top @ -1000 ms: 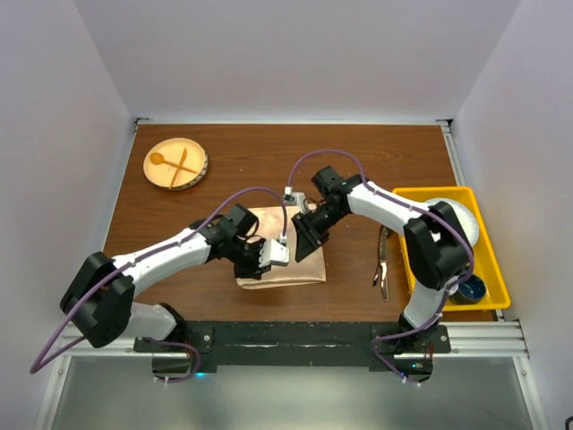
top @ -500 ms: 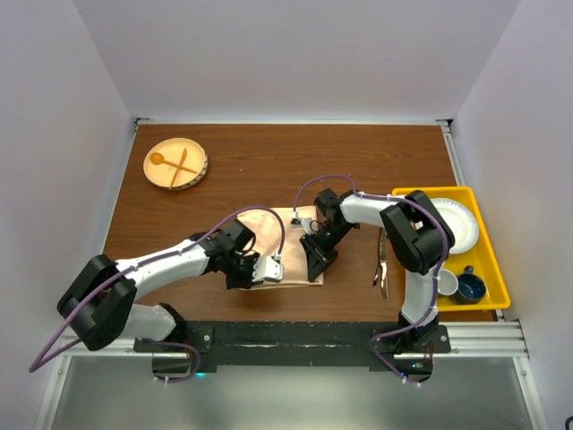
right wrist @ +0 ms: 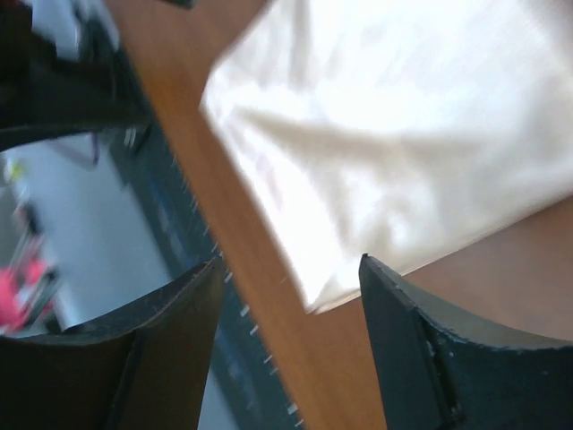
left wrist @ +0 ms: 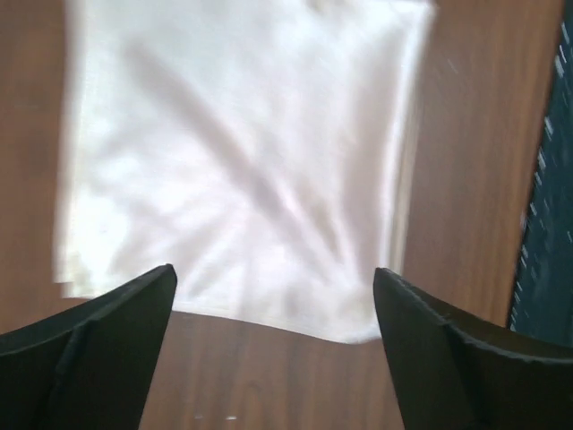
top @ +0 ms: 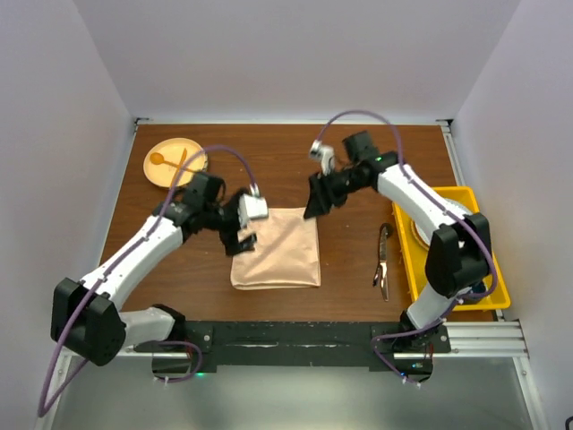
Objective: Fold the napkin into a case and place the utensils inside
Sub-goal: Smooth out the lower triangle-folded napkin at the center of the board, then pick up the lower triangle-folded napkin from the center of the board.
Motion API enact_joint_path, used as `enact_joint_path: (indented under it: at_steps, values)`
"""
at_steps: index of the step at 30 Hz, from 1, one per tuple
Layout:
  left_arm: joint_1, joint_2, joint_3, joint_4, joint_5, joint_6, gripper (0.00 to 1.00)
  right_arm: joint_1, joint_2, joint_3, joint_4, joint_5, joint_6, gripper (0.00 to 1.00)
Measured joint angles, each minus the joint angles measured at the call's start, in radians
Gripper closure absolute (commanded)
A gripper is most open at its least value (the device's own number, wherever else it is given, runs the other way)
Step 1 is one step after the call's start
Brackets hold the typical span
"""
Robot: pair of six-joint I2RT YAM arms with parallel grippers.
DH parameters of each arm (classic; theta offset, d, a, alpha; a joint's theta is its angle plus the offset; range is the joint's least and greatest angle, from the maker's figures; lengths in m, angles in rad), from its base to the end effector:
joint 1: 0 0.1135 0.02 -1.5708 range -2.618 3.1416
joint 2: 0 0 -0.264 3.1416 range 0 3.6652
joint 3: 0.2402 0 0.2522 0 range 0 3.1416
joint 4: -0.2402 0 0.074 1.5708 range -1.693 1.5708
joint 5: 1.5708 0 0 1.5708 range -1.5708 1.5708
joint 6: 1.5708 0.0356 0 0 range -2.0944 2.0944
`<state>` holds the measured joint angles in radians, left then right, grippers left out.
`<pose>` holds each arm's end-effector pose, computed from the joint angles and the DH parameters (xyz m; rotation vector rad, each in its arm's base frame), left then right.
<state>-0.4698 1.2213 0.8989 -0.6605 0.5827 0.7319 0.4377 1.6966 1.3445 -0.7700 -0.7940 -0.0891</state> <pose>0.2038 -0.1254 0.2545 1.5495 1.8721 -0.6238 0.3032 0.1699 0.2581 -0.9180 2.4479 1.1776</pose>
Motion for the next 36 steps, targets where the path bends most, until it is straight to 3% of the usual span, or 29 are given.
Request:
enact_joint_path:
  at_steps: [3, 6, 12, 16, 19, 20, 26, 36]
  values:
    - [0.119, 0.035, 0.122, 0.077, 0.051, -0.122, 0.0, -0.084, -0.021, 0.13, 0.058, 0.064, 0.005, 0.02]
    - [0.205, 0.054, 0.184, 0.241, 0.027, -0.294, 0.0, -0.119, -0.076, 0.156, 0.175, 0.153, 0.006, 0.02]
    - [0.215, 0.058, 0.181, 0.489, -0.118, -0.508, 0.0, -0.097, -0.094, 0.187, 0.283, 0.262, 0.025, 0.02]
    - [0.241, 0.188, 0.286, 0.45, -0.093, -0.567, 0.0, -0.099, 0.115, 0.371, 0.196, 0.248, 0.023, 0.1]
    - [0.291, 0.251, 0.27, 0.446, -0.026, -0.611, 0.02, -0.111, 0.202, 0.304, 0.192, 0.241, 0.038, 0.18]
    - [0.304, 0.258, 0.255, 0.439, -0.009, -0.616, 0.07, -0.113, 0.217, 0.275, 0.19, 0.236, 0.042, 0.22]
    - [0.316, 0.319, 0.224, 0.388, 0.073, -0.608, 0.23, -0.126, 0.349, 0.245, 0.136, 0.173, 0.013, 0.25]
    - [0.316, 0.396, 0.228, 0.351, 0.102, -0.585, 0.25, -0.126, 0.48, 0.327, 0.097, 0.096, -0.028, 0.34]
